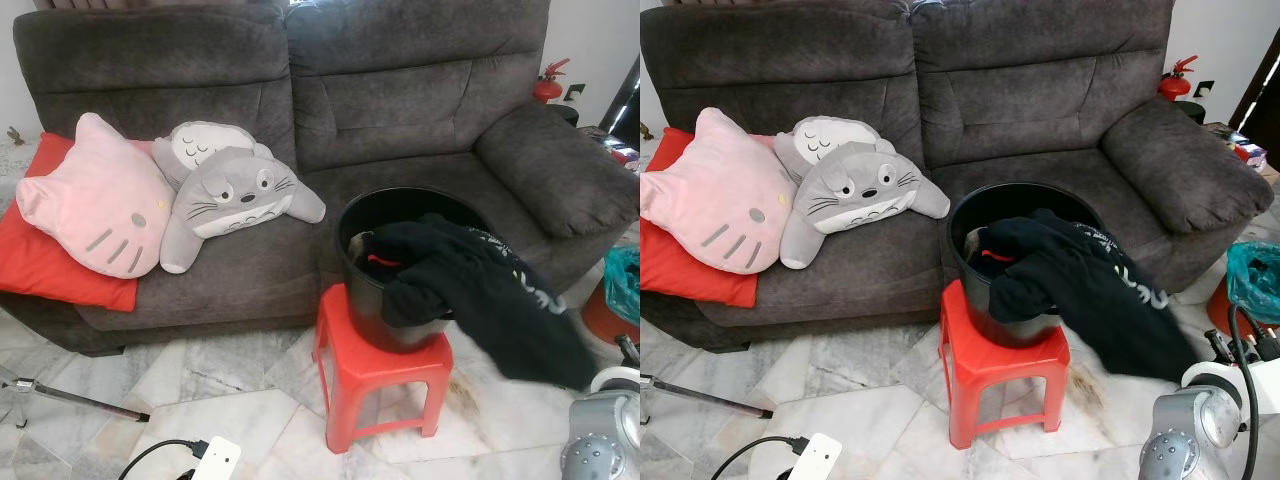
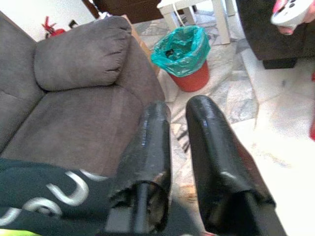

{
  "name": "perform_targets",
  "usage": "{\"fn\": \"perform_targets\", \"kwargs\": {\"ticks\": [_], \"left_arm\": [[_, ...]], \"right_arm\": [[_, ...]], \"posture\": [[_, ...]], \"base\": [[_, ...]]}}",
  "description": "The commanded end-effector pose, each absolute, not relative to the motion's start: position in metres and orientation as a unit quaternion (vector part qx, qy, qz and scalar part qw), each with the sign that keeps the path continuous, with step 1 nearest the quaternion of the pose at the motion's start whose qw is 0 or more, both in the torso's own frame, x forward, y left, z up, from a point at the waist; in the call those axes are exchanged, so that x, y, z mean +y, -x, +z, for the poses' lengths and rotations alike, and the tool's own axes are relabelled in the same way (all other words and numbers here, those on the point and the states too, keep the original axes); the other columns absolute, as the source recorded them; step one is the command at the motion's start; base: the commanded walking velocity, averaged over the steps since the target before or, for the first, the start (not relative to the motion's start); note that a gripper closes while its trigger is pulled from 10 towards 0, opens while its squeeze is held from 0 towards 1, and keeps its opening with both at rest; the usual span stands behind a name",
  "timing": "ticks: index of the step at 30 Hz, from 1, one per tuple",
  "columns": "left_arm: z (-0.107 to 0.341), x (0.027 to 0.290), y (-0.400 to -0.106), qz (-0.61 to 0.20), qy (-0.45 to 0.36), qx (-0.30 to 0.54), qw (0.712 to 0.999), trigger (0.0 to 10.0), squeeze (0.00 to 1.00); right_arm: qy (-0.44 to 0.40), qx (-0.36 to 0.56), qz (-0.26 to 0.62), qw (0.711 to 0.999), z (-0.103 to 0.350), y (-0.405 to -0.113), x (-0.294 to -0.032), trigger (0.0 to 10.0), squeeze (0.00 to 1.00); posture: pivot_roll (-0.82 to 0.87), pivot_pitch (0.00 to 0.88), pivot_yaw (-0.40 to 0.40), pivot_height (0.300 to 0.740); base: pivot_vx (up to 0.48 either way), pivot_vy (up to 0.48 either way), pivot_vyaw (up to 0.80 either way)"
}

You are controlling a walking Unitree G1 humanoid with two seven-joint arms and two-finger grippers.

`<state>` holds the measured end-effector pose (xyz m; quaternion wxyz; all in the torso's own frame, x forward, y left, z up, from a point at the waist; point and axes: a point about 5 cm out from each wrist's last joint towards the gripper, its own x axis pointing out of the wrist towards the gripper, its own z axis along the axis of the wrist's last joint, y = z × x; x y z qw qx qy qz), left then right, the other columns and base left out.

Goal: Hang hanger

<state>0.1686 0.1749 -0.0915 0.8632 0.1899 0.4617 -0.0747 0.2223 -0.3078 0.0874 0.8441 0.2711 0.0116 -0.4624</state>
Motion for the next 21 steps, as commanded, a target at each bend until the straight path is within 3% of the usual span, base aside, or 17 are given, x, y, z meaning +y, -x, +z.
{"fn": "perform_targets", "kwargs": {"ticks": [1,5,7,10,11,12,13,14,21], "left_arm": [[-0.093,0.178,-0.165,-0.076,-0.197,0.471,0.857,10.0,0.0],[-0.093,0.178,-0.165,-0.075,-0.197,0.471,0.857,10.0,0.0],[-0.093,0.178,-0.165,-0.074,-0.197,0.471,0.857,10.0,0.0],[-0.093,0.179,-0.165,-0.072,-0.197,0.471,0.857,10.0,0.0],[-0.093,0.179,-0.165,-0.071,-0.197,0.471,0.857,10.0,0.0],[-0.093,0.179,-0.165,-0.071,-0.197,0.471,0.857,10.0,0.0],[-0.093,0.179,-0.165,-0.071,-0.197,0.471,0.857,10.0,0.0],[-0.093,0.179,-0.165,-0.071,-0.197,0.471,0.857,10.0,0.0],[-0.093,0.178,-0.165,-0.07,-0.196,0.47,0.858,10.0,0.0]], "right_arm": [[-0.251,0.024,-0.472,0.845,0.085,-0.219,-0.309,10.0,1.0],[-0.239,0.032,-0.479,0.844,0.082,-0.217,-0.31,10.0,1.0],[-0.216,0.042,-0.46,0.86,0.081,-0.22,-0.306,10.0,1.0],[-0.139,0.06,-0.358,0.921,0.082,-0.237,-0.282,10.0,1.0],[-0.129,0.064,-0.346,0.927,0.082,-0.239,-0.279,10.0,1.0],[-0.125,0.072,-0.325,0.934,0.079,-0.242,-0.272,10.0,0.34],[-0.127,0.074,-0.315,0.937,0.077,-0.243,-0.269,10.0,0.34],[-0.128,0.082,-0.298,0.942,0.074,-0.245,-0.263,10.0,0.0],[-0.07,0.142,-0.195,0.968,0.055,-0.251,-0.235,10.0,0.0]], "posture": [[-0.25,0.009,0.05,0.74],[-0.25,0.011,0.05,0.74],[-0.25,0.012,0.05,0.74],[-0.25,0.013,0.05,0.74],[-0.25,0.013,0.05,0.74],[-0.25,0.013,0.05,0.74],[-0.25,0.013,0.051,0.74],[-0.25,0.014,0.051,0.74],[-0.24,0.015,0.049,0.74]], "base": [[0.0,0.0,0.0],[0.0,0.0,0.0],[0.0,0.0,0.0],[0.0,0.0,0.0],[0.0,0.0,0.0],[0.0,0.0,0.0],[0.0,0.0,0.0],[0.0,0.0,0.0],[0.0,0.0,0.0]]}}
